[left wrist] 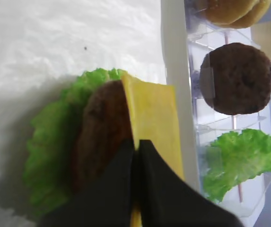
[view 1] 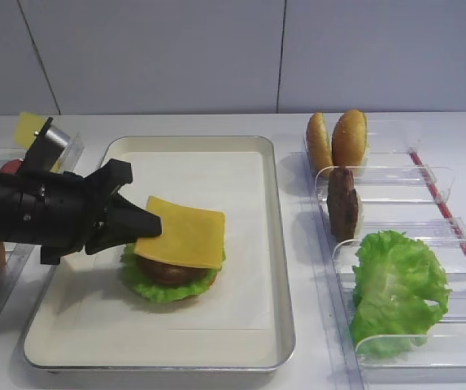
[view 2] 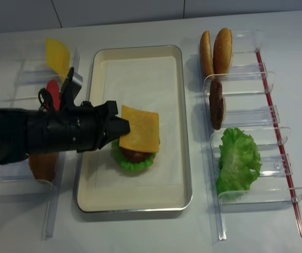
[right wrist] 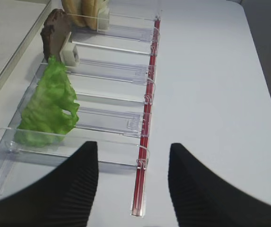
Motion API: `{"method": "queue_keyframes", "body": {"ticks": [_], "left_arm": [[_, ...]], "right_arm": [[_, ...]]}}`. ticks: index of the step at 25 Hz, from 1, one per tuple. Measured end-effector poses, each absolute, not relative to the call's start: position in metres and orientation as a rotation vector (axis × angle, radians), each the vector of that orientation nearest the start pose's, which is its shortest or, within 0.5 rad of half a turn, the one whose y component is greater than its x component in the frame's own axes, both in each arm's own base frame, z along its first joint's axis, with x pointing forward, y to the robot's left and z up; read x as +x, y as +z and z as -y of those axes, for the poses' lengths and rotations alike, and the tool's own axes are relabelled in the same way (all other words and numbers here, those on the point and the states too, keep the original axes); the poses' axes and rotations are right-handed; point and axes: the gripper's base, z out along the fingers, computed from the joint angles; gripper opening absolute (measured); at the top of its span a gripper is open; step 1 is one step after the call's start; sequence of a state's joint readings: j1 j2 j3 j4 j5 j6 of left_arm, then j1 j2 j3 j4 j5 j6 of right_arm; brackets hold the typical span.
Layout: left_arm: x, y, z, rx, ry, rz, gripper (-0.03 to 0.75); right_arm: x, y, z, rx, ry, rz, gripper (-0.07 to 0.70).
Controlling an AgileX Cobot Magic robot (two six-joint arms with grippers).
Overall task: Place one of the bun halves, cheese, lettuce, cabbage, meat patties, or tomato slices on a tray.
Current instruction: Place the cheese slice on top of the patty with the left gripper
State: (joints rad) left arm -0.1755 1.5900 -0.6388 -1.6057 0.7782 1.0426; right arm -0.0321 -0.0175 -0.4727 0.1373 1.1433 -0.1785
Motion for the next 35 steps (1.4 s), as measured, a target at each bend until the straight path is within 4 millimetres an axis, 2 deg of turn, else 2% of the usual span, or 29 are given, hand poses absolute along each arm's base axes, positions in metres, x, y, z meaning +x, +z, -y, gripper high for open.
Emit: {"method": "queue_keyframes", "body": {"ticks": [10, 13, 17, 20, 35], "left_arm": [[0.252, 0.178, 0.108, -0.090, -1.243, -2.485, 0.011], [0.252, 0.178, 0.108, -0.090, -1.243, -2.485, 0.062], [0.252, 0.178, 0.108, -0.093, -1.244, -2.485, 0.179], [0.251, 0.179, 0.109, -0.103, -1.256, -2.486, 0.216], [0.264, 0.196, 0.109, 0.037, -1.166, -2.614, 0.233]], "right_arm": [[-0.008, 0.264, -0.012, -0.168, 0.042, -2.120, 0.344], [-0.008, 0.264, -0.012, -0.168, 0.042, -2.120, 0.344], [-0.008, 0.264, -0.012, -0.168, 0.042, -2.120, 0.344], [-0.008, 0.264, -0.012, -0.168, 0.042, -2.120, 0.344], [-0.008, 0.264, -0.012, -0.168, 0.042, -2.120, 0.344]]}}
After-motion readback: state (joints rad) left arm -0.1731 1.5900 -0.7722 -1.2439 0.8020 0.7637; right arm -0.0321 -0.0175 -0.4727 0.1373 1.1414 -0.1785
